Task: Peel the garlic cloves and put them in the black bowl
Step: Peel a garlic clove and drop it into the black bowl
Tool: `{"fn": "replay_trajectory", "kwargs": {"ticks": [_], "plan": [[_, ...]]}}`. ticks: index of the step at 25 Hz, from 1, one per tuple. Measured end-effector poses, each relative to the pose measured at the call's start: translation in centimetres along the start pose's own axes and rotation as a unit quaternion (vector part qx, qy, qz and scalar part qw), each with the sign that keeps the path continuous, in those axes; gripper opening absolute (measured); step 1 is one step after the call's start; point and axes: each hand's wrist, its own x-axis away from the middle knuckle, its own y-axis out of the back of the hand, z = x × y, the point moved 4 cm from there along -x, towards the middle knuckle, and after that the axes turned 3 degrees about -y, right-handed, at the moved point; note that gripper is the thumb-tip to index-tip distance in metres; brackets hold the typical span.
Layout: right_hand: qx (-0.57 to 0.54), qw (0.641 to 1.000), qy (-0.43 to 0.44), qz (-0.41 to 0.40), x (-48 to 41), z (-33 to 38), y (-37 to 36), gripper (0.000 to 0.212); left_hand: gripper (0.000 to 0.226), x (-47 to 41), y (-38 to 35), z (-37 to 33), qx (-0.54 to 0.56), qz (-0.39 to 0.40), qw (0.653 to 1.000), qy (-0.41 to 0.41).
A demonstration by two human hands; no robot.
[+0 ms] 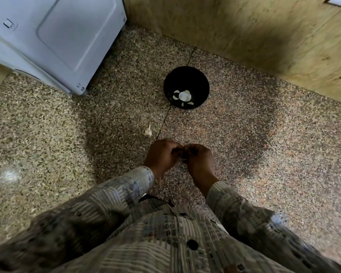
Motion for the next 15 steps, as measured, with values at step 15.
{"fn": "replay_trajectory", "kwargs": {"ticks": [15], "plan": [[0.190, 0.980, 0.047, 0.047, -2.4, 1.5, 1.1, 0.006, 0.015, -1.6, -0.7, 1.3, -0.078, 0.063, 0.995, -0.029]]}}
